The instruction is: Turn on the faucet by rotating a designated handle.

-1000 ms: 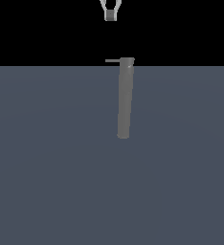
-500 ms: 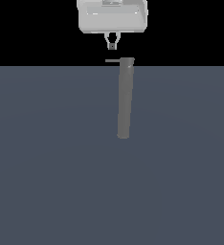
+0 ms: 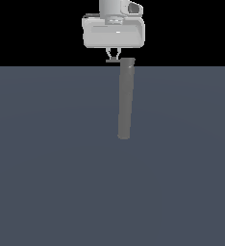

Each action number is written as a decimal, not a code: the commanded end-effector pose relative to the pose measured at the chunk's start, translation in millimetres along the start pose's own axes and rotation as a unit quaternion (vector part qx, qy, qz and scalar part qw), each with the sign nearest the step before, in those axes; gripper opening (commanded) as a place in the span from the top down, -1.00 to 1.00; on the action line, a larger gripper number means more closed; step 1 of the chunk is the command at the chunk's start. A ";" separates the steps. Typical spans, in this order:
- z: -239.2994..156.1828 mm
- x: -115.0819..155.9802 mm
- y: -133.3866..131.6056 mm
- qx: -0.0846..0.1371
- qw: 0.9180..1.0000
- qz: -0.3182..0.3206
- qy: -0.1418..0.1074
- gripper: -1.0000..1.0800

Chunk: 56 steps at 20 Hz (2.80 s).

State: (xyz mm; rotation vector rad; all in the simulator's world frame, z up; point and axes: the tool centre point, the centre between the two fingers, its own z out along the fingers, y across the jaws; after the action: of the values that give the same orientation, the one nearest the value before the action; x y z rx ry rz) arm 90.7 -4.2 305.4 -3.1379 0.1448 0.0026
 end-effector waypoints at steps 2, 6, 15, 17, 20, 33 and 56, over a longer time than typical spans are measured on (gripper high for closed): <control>4.2 3.9 -0.1 0.000 1.000 0.001 0.001 1.00; 4.4 4.1 -0.1 0.000 1.000 0.001 0.001 1.00; 4.8 -17.4 -6.2 0.000 1.000 0.001 0.000 1.00; 4.8 -22.9 -7.8 0.000 1.000 0.001 0.000 1.00; 4.5 -31.6 -10.3 0.000 1.000 0.001 0.001 1.00; 4.7 -56.0 0.0 0.000 1.000 0.002 0.004 1.00; 5.5 -86.6 37.3 0.002 1.000 -0.014 0.006 1.00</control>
State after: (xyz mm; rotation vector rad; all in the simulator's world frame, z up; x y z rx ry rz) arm 0.1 -26.7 299.9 -3.1361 0.0911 -0.0160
